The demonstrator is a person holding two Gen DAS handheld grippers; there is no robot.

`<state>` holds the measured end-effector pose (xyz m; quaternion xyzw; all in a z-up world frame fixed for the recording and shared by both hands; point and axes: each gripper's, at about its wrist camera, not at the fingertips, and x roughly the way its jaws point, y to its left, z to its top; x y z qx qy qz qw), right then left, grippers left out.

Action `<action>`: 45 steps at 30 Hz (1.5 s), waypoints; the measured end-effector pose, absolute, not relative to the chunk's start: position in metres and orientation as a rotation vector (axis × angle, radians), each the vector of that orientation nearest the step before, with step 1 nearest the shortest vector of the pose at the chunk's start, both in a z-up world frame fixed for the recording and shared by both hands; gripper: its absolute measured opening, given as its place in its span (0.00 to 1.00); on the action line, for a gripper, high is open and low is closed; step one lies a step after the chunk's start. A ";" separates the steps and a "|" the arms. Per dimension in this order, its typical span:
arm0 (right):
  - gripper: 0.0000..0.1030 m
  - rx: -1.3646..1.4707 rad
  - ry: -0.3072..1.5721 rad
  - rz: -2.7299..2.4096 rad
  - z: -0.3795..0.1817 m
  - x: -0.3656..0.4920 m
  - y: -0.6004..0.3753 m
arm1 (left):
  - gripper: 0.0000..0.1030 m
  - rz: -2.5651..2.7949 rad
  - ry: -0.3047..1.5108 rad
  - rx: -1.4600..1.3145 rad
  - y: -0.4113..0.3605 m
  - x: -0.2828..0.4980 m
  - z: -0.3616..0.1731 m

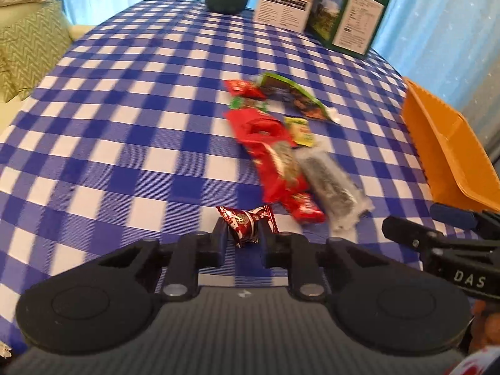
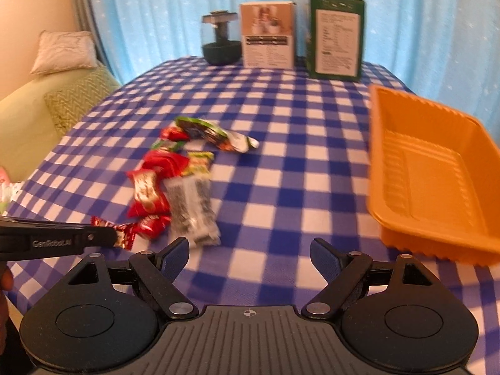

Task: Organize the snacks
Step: 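Grasp the red-white wrapped candy with the left tool while the right tool grasps the clear packet, then carry both snacks over the orange tray and open both tools to drop them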

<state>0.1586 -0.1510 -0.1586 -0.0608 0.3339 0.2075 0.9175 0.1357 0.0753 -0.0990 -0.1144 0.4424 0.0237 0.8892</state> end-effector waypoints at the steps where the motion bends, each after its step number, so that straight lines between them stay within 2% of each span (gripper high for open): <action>1: 0.82 -0.132 0.683 0.443 -0.159 0.162 -0.146 | 0.17 0.053 0.917 -0.241 0.078 0.136 -0.098; 2: 0.79 -0.140 0.681 0.457 -0.160 0.165 -0.140 | 0.17 0.051 0.917 -0.242 0.079 0.136 -0.098; 3: 0.68 -0.148 0.681 0.475 -0.161 0.168 -0.135 | 0.17 0.048 0.918 -0.241 0.079 0.136 -0.098; 5: 0.58 -0.164 0.687 0.504 -0.163 0.176 -0.125 | 0.17 0.049 0.914 -0.230 0.078 0.135 -0.099; 11: 0.55 -0.203 0.695 0.561 -0.170 0.195 -0.102 | 0.18 0.035 0.906 -0.228 0.078 0.137 -0.102; 15: 0.42 -0.257 0.723 0.586 -0.178 0.203 -0.089 | 0.23 0.035 0.898 -0.213 0.076 0.139 -0.102; 19: 0.40 -0.282 0.710 0.590 -0.181 0.200 -0.086 | 0.27 0.033 0.880 -0.231 0.076 0.141 -0.103; 24: 0.38 -0.269 0.699 0.574 -0.179 0.193 -0.093 | 0.27 0.028 0.856 -0.291 0.079 0.143 -0.105; 26: 0.38 -0.265 0.699 0.566 -0.177 0.190 -0.096 | 0.26 0.028 0.857 -0.277 0.077 0.145 -0.105; 28: 0.37 -0.259 0.698 0.558 -0.176 0.186 -0.100 | 0.17 0.024 0.863 -0.270 0.075 0.144 -0.104; 45: 0.37 -0.182 0.625 0.478 -0.149 0.147 -0.138 | 0.16 0.027 0.793 -0.184 0.057 0.115 -0.061</action>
